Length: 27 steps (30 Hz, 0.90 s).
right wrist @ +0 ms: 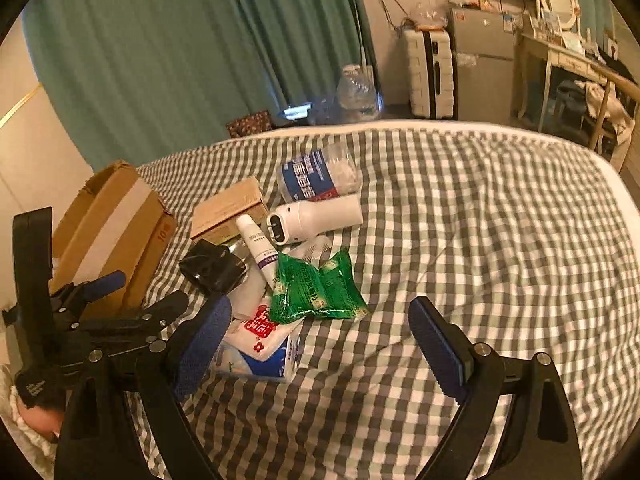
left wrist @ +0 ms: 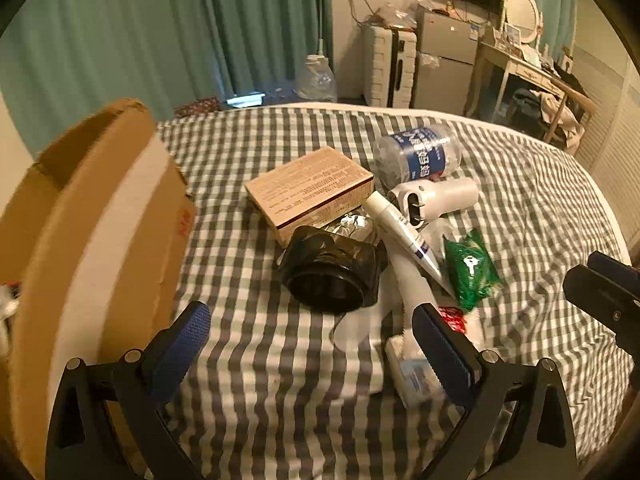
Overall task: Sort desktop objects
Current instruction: 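Move both grippers back over the remaining items on the bed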
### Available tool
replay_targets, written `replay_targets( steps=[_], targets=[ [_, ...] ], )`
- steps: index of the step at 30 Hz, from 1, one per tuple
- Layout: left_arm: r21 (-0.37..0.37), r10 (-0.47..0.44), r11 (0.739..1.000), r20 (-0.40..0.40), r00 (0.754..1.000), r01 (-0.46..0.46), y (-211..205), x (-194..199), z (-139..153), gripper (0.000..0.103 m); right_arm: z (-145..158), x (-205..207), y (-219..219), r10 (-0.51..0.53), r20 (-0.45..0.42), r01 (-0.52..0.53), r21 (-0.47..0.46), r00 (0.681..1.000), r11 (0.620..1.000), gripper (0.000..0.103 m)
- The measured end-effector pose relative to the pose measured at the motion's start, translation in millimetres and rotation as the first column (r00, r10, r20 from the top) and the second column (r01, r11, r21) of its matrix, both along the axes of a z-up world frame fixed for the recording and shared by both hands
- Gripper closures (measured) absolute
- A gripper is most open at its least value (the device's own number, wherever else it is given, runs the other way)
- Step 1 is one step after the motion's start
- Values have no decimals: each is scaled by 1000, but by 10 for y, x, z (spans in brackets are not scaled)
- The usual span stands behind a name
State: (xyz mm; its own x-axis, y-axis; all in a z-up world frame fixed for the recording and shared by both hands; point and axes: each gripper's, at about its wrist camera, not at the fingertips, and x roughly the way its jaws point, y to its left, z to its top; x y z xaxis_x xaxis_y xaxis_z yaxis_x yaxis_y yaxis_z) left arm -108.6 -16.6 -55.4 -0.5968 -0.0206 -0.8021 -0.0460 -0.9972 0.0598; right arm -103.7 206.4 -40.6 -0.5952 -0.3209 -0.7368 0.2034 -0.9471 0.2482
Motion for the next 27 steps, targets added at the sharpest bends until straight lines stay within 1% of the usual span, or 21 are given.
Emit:
replay_targets(
  steps=[3, 5, 9, 14, 19, 22, 23, 24, 25, 26, 27],
  targets=[
    [9, -22, 1000, 10, 1000, 22, -16, -113, -126, 0, -137, -125, -28, -1, 30, 1, -1, 1000, 1000, 12],
    [14, -34, 999, 3, 999, 34, -20, -152, -176, 0, -214, -204, -49, 0, 47, 0, -3, 999, 1000, 12],
    [9, -60, 998, -1, 998, 60, -11, -237, -279, 0, -365, -378, -104, 3, 75, -1, -30, 997, 1000, 12],
    [12, -57, 998, -12, 998, 57, -71, -355, -378, 0, -539, -570, -213, 11, 104, -6, -54, 995, 999, 12],
    [52, -46, 998, 12, 999, 45, -193, -479, -513, 0, -731, -687, -255, 8, 156, -1, -41, 988, 999, 12],
    [94, -43, 995, 17, 999, 41, -248, -496, -546, 0, -800, -712, -242, 12, 173, -4, -48, 985, 999, 18],
    [113, -48, 992, 17, 999, 46, -268, -499, -561, 1, -806, -715, -241, 14, 175, -6, -45, 984, 999, 25],
    [130, -54, 990, 12, 998, 52, -283, -483, -567, 3, -805, -713, -242, 14, 174, -8, -34, 985, 999, 30],
    [129, -57, 990, 6, 998, 55, -288, -470, -573, 9, -800, -711, -243, 18, 172, -12, -32, 985, 999, 32],
    [128, -68, 990, 5, 998, 67, -286, -462, -577, 16, -790, -707, -246, 22, 168, -17, -30, 985, 999, 42],
    [137, -78, 988, 10, 997, 76, -287, -461, -584, 20, -777, -688, -221, 29, 167, -24, -30, 986, 999, 52]
  ],
)
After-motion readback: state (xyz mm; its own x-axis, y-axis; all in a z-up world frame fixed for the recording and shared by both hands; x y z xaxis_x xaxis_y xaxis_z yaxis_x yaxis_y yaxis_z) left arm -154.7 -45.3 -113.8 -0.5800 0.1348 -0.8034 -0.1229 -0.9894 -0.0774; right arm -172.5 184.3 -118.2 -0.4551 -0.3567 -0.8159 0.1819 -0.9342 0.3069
